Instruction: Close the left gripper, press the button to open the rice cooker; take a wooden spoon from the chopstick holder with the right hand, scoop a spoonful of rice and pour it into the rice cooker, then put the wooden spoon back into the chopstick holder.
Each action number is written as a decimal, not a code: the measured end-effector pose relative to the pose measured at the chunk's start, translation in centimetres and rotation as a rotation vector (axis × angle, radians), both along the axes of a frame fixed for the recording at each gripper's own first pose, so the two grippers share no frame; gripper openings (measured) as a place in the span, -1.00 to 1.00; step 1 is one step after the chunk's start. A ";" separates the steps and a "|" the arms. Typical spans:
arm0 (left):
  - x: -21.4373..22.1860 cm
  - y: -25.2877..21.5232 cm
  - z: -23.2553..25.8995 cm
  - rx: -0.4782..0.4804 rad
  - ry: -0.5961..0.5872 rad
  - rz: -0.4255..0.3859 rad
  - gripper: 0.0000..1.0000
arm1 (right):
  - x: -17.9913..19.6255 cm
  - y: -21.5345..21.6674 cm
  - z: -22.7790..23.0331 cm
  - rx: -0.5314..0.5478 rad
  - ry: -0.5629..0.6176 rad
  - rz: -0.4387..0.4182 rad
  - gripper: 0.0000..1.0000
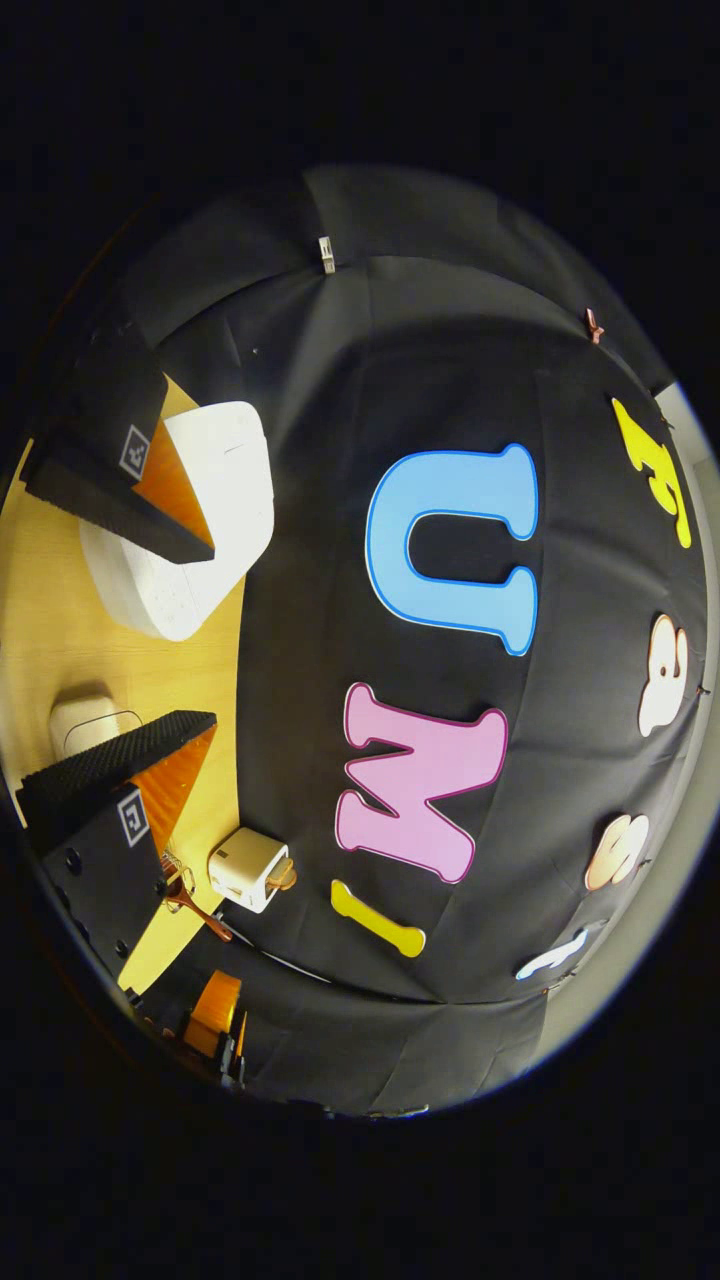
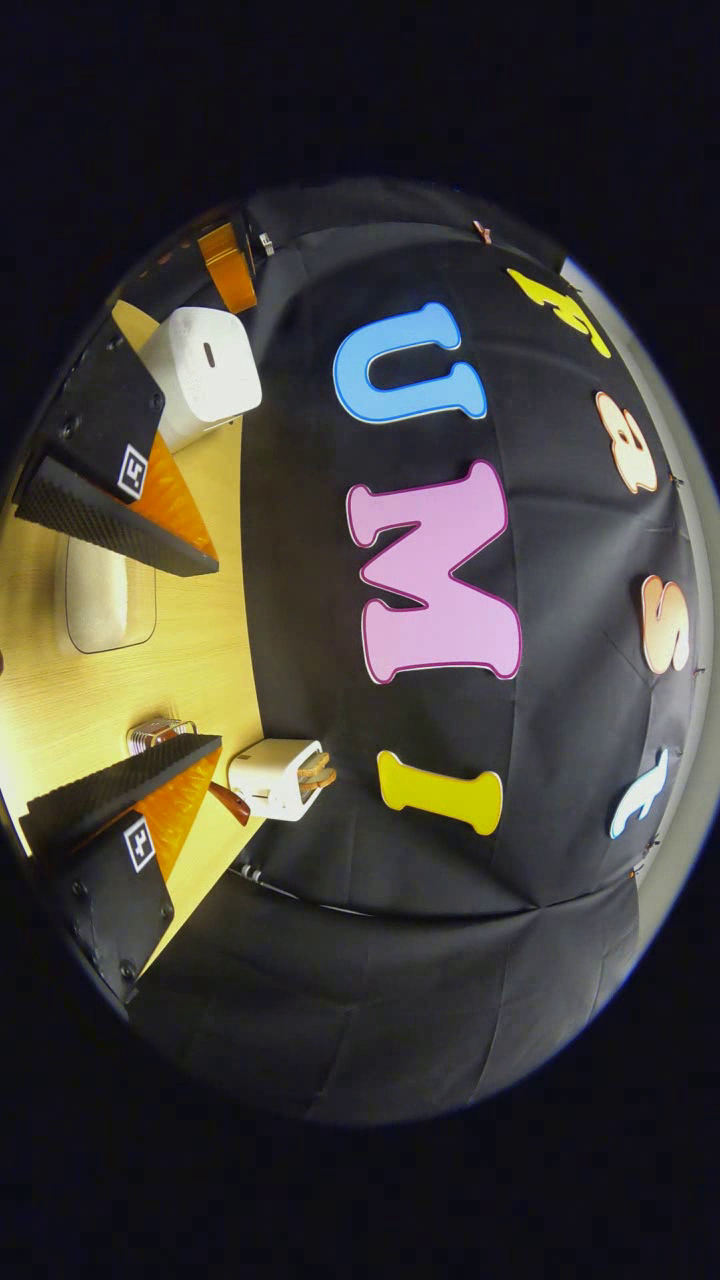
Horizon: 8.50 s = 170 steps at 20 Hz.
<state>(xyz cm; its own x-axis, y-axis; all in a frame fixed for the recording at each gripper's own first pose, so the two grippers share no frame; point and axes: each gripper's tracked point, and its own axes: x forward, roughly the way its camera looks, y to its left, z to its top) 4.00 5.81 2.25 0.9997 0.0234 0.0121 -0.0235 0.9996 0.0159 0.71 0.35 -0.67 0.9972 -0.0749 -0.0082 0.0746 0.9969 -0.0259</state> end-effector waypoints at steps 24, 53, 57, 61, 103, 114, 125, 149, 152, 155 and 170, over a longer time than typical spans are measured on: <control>11.7 10.4 -4.5 -0.054 0.245 0.028 -0.89 | -1.9 -4.1 -2.8 -0.019 0.091 -0.170 0.97; 10.9 11.0 2.1 0.036 0.072 0.150 -0.88 | -2.8 -5.5 -3.7 -0.062 0.115 -0.157 0.95; 8.6 8.7 4.9 0.020 -0.005 0.175 -0.90 | -0.5 -6.6 -3.2 -0.035 0.107 -0.095 0.95; 6.0 4.3 4.7 -0.057 -0.035 0.162 -0.89 | 1.4 -8.2 -3.4 -0.001 0.116 -0.050 0.96; -1.5 -11.5 -10.7 -0.054 0.253 0.116 0.92 | 25.0 -18.8 -16.7 0.348 0.450 -0.015 -0.55; -2.1 -9.5 -9.3 -0.074 0.209 0.108 0.92 | 23.3 -18.3 -9.1 0.256 0.311 -0.036 -0.66; -0.8 -1.4 -6.5 -0.123 0.125 0.059 0.91 | 18.0 -12.3 -0.7 0.234 0.220 -0.060 -0.67; -2.0 8.6 -11.5 -0.146 0.267 -0.034 0.92 | 14.7 3.2 -17.2 0.090 0.276 -0.047 -0.66; -2.3 8.8 -11.5 -0.158 0.265 -0.042 0.91 | 14.8 2.1 -18.5 0.050 0.273 -0.086 -0.67; -2.4 8.8 -11.1 -0.176 0.246 -0.048 0.91 | 14.5 3.1 -19.8 0.031 0.297 -0.064 -0.67; -3.8 9.4 -11.2 -0.263 0.233 -0.027 0.92 | 10.9 11.0 -23.0 0.326 0.498 0.058 -0.66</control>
